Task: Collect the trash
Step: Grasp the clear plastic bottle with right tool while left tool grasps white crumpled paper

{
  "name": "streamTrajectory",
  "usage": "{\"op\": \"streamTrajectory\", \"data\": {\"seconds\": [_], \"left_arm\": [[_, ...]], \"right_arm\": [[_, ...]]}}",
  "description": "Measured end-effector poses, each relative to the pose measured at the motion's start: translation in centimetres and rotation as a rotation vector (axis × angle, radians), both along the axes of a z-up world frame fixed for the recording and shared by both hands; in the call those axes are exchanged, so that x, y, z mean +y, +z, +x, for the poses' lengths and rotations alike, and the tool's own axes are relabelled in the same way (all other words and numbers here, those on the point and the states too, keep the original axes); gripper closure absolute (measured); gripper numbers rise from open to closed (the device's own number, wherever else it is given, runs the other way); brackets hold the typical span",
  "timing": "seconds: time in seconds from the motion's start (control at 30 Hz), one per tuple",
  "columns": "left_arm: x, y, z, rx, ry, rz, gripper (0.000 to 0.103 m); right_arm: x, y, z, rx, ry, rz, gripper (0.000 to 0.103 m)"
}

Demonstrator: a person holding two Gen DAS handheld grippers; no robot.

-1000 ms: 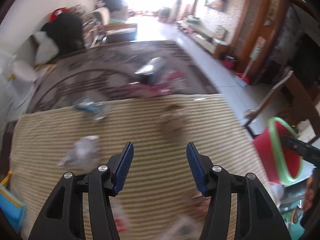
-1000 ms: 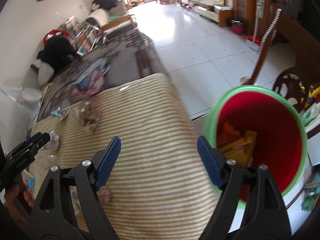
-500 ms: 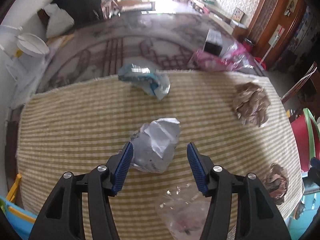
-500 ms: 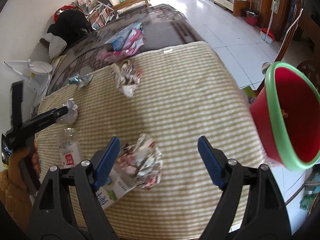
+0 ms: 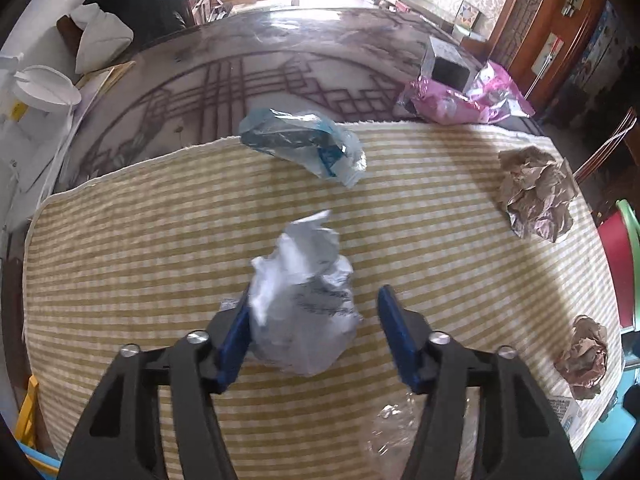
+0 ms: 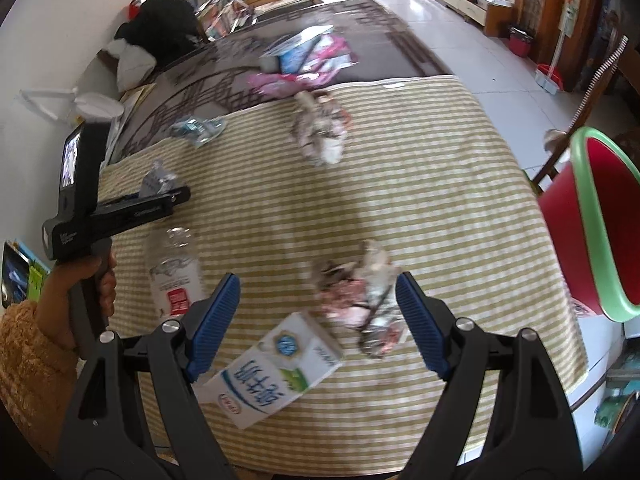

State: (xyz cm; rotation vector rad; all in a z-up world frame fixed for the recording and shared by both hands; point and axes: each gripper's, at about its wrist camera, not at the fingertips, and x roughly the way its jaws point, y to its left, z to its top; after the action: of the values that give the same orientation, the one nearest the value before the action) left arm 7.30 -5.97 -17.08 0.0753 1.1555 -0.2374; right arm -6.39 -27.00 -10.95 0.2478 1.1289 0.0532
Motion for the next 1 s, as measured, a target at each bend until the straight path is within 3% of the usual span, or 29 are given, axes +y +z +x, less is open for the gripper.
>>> {"op": "streamTrajectory", "data": {"seconds": [0.07,0.3,0.63,0.8,0.87,1.0], "left_arm": [[0.7,0.2,0.0,-0.004,0.008,-0.022,0.06],[2.9,0.2,-0.7,-0.006,0.043,-0.055,0.063],[4.4,0.3,-0.9,-0.017,0.047,-0.07,0.057],[5.2,0.2,-0.4,-0.01,0.067,-0.096,0.055],[5.5,0.2,-0.3,-0.011,0.069,-0.105,0.05],[5.7,0.0,0.1,-0.009,0.075,-0.113,0.049]], "right_arm": [[1.1,-0.1,0.3,0.005,0.026,-0.002,0.025],[6.1,-1.5,1.7,0.044,0.158,-0.012,0.025],[12.2,-4.9,3.8,0.134,0.337,-0.041,0.025],[13.7,-5.1,4.4,0.14,0.37,-0.062,0.025],[14.0,-5.1,4.7,0.138,0.378,-0.063,0.025],[14.3,-5.9,5.6,0.175,0.378,-0.015,0.025]]}}
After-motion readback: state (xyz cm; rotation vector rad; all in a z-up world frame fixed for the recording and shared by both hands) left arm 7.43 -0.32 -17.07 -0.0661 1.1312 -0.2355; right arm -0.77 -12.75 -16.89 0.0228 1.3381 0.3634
